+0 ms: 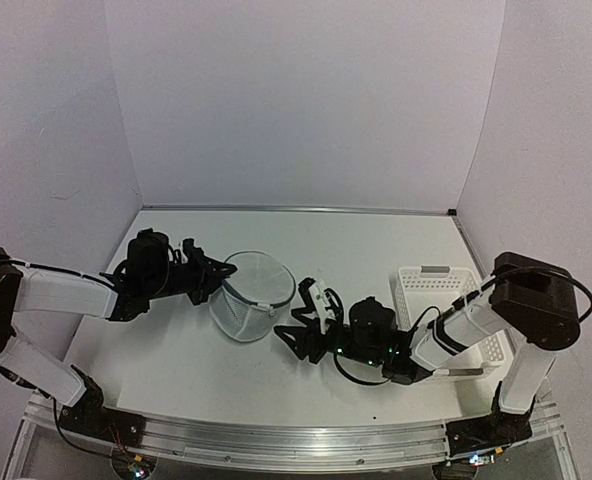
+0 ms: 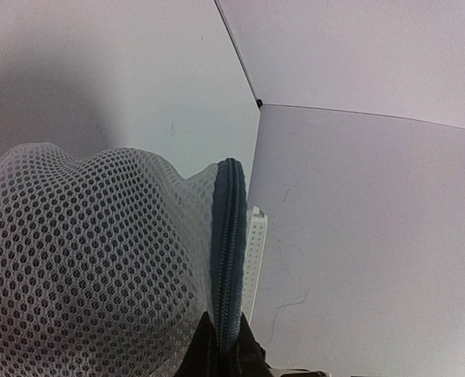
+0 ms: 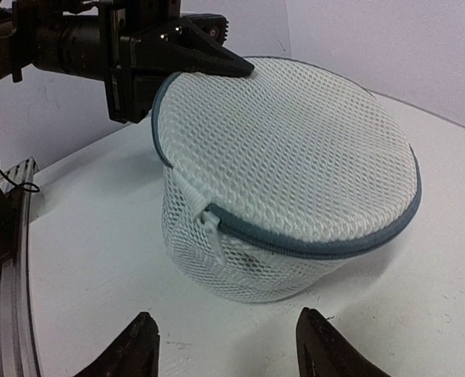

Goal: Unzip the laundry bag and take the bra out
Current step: Pick up the laundry bag at the center of the board, then pick up the zipper from the laundry bag.

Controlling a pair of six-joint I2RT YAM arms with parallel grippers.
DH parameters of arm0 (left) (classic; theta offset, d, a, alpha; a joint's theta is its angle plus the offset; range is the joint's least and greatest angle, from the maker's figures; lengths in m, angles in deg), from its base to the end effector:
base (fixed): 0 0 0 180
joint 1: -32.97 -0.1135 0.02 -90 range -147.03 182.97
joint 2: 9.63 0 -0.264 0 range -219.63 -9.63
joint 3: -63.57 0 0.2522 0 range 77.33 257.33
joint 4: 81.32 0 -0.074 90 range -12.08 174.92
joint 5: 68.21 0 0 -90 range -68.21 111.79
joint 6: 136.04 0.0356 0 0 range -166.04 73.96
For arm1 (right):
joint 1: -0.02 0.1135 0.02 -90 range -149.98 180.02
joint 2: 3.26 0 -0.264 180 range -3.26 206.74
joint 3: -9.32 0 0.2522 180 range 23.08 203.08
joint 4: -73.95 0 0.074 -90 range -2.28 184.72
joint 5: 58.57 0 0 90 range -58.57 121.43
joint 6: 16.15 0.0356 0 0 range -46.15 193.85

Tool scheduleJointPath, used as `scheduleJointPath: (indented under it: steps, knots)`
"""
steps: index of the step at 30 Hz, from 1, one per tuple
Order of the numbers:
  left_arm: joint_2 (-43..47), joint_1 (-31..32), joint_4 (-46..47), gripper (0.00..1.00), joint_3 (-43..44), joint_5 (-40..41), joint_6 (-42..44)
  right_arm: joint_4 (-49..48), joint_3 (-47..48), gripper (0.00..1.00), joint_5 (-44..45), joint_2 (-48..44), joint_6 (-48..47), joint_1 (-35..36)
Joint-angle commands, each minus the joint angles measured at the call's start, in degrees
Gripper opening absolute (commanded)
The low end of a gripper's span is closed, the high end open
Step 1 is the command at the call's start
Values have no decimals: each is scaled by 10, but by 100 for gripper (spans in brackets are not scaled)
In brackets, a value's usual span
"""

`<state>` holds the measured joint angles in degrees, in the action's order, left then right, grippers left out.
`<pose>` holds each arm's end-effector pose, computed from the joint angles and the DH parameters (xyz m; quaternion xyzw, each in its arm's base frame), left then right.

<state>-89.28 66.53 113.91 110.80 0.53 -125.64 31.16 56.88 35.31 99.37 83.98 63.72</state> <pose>0.2327 -0.1699 0.2063 -0.2086 0.7709 -0.5686 0.1973 0.1480 0.2940 0.1411 -0.3317 0.7043 0.3556 0.5172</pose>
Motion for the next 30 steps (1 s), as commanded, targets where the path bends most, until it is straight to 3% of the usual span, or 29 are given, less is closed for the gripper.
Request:
scheduleJointPath:
  steps: [1, 15, 30]
  knots:
    - [1, 3, 69, 0, -1, -6, -12, -63, 44, 59, -10, 26, 17, 4]
    - [0, 3, 75, 0, -10, -15, -15, -84, 86, 50, -18, 85, 33, 4]
    - [-7, 3, 78, 0, -9, -21, -14, -84, 100, 23, -19, 91, 37, 4]
